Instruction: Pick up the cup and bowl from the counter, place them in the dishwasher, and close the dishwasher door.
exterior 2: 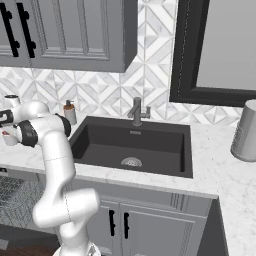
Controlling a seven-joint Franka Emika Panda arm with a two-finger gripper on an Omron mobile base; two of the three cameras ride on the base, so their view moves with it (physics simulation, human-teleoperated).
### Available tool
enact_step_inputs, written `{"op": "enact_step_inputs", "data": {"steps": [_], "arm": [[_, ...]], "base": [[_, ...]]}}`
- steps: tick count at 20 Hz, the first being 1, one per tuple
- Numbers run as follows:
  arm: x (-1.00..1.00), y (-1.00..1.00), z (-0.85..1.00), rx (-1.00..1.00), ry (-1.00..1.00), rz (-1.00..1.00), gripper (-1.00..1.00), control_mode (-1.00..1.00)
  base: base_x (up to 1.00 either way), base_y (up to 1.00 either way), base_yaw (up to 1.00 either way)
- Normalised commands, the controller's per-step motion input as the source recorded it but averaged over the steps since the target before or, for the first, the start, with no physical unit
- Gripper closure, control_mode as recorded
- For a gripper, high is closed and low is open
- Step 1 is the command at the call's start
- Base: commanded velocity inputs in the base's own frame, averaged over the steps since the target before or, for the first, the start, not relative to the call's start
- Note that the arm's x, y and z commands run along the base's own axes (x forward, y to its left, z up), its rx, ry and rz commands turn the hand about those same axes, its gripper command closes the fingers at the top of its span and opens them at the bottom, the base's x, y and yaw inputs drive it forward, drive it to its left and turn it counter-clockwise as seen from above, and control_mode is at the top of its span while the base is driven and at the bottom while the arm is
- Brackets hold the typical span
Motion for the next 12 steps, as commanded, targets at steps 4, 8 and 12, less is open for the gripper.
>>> {"op": "enact_step_inputs", "data": {"steps": [4,8,12], "arm": [[0.00,0.00,0.00,0.00,0.00,0.00,1.00,-1.00],[0.00,0.00,0.00,0.00,0.00,0.00,1.00,-1.00],[0.00,0.00,0.00,0.00,0.00,0.00,1.00,-1.00]], "base": [[0.00,0.00,0.00],[0.00,0.00,0.00],[0.00,0.00,0.00]]}}
